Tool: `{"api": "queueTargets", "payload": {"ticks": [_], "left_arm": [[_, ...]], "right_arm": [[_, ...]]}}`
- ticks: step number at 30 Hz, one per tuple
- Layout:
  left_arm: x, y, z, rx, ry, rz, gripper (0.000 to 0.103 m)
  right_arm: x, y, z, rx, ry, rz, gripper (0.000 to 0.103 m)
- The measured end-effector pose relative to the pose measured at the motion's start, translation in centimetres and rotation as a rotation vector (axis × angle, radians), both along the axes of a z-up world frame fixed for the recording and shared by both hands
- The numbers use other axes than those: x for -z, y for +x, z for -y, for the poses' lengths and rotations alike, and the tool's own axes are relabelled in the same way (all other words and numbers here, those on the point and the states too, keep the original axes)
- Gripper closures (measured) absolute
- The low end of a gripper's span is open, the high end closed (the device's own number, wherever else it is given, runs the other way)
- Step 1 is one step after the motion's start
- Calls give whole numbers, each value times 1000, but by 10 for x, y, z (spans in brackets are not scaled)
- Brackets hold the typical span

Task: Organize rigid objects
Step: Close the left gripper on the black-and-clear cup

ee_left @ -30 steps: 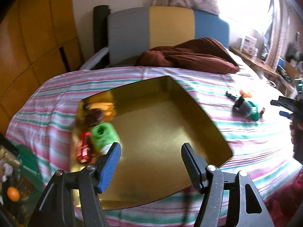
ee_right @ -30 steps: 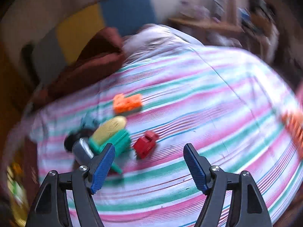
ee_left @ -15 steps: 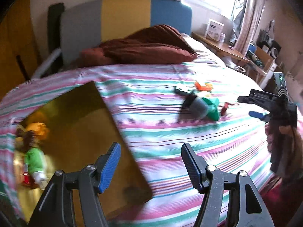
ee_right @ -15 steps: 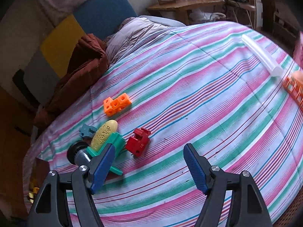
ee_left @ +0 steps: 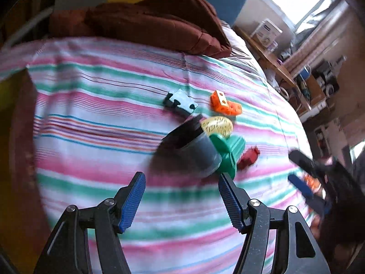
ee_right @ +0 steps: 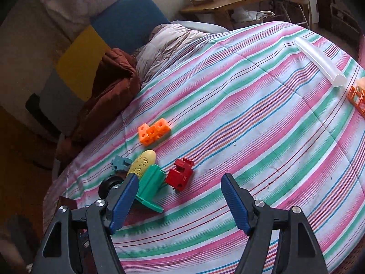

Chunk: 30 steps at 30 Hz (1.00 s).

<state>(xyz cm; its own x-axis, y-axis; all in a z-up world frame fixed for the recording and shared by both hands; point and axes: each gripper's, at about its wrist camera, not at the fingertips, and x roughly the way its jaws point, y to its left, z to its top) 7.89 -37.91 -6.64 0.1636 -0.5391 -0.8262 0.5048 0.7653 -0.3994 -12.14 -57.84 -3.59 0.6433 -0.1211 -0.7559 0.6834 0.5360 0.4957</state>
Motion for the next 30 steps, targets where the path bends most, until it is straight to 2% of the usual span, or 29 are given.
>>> {"api": "queueTargets", "payload": {"ticks": [7, 10, 13, 14, 17, 21, 26, 30], "left_arm": [[25, 28, 26, -110, -41, -71, 36], [29, 36, 38, -130, -29, -62, 36], [32, 43, 49, -128, -17, -20, 36], [32, 45, 52, -118, -11, -4, 36], [32, 47, 53, -73, 16, 33, 44], [30, 37, 37, -17, 41, 82, 45], [26, -3, 9, 85, 81, 142, 45], [25, -40, -17, 149, 85, 179, 45]], "right_arm": [[1, -1, 4, -3, 36, 24, 27], [4, 0, 4, -7, 49, 23, 27], [5, 1, 5, -12, 51, 21, 27], [6, 1, 5, -12, 50, 17, 27], [10, 1, 8, -6, 62, 7, 27], [11, 0, 10, 3, 60, -5, 27], [18, -3, 15, 22, 85, -19, 27], [25, -5, 19, 36, 117, -32, 27]]}}
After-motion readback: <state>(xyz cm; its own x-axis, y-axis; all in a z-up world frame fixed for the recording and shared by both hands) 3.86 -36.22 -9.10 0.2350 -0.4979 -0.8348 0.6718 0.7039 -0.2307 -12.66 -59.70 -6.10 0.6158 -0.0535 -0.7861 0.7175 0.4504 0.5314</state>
